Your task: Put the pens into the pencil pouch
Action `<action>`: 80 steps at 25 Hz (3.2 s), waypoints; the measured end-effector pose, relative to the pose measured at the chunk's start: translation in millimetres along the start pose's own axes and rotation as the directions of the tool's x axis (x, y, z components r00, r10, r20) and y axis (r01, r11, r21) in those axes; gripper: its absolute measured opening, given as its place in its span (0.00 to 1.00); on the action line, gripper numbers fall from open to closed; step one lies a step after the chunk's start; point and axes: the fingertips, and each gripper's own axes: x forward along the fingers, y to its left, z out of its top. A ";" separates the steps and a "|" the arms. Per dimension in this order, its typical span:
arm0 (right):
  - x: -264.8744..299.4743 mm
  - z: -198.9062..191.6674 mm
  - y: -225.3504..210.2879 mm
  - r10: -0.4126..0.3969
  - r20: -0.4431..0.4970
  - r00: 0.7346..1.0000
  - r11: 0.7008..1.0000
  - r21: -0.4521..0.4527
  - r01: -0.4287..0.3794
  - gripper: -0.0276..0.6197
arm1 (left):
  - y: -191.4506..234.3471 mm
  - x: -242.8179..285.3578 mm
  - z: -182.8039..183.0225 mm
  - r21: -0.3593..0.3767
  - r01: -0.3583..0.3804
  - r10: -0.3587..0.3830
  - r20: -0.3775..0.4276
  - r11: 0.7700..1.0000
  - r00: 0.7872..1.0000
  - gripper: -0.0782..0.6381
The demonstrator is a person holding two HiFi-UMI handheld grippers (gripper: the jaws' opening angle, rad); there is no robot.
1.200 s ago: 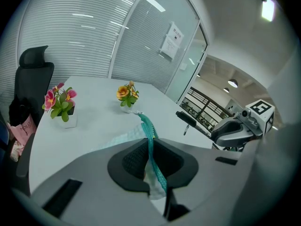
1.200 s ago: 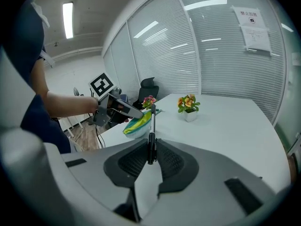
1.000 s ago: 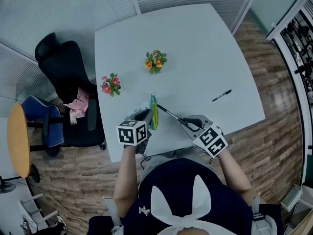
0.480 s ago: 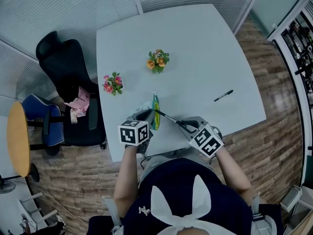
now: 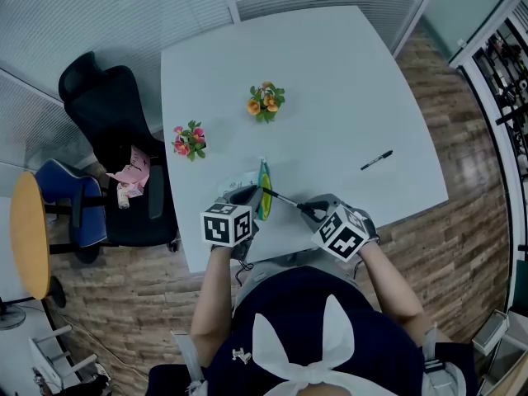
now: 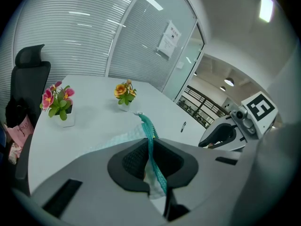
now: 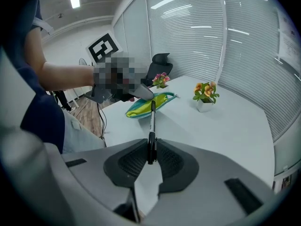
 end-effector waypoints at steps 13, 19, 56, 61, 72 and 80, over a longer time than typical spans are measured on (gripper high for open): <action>-9.9 20.8 3.6 0.007 0.030 1.000 1.000 -0.002 -0.007 0.15 | -1.7 -3.2 -3.3 0.003 0.003 -0.003 -0.008 1.000 1.000 0.17; -21.7 36.9 2.8 0.016 0.120 0.993 0.996 0.080 -0.026 0.15 | -0.2 -1.5 -4.7 0.003 0.006 -0.006 -0.010 1.000 1.000 0.17; -20.2 83.6 -8.7 0.014 0.259 0.966 0.978 0.197 -0.067 0.07 | -16.9 -5.0 2.1 -0.040 0.047 -0.046 0.019 0.998 0.999 0.17; -11.0 88.1 -9.9 0.021 0.259 0.966 0.977 0.201 -0.075 0.05 | -16.8 -5.6 4.9 -0.053 0.052 -0.051 0.031 0.997 0.998 0.17; 3.6 93.2 -7.8 0.034 0.260 0.965 0.970 0.224 -0.095 0.05 | -9.6 -9.4 6.1 -0.073 0.062 -0.059 0.043 0.995 0.997 0.17; -8.2 88.1 -22.2 -0.003 0.297 0.955 0.958 0.273 -0.082 0.05 | -6.1 -6.3 9.7 -0.067 0.070 -0.068 0.035 0.995 0.997 0.17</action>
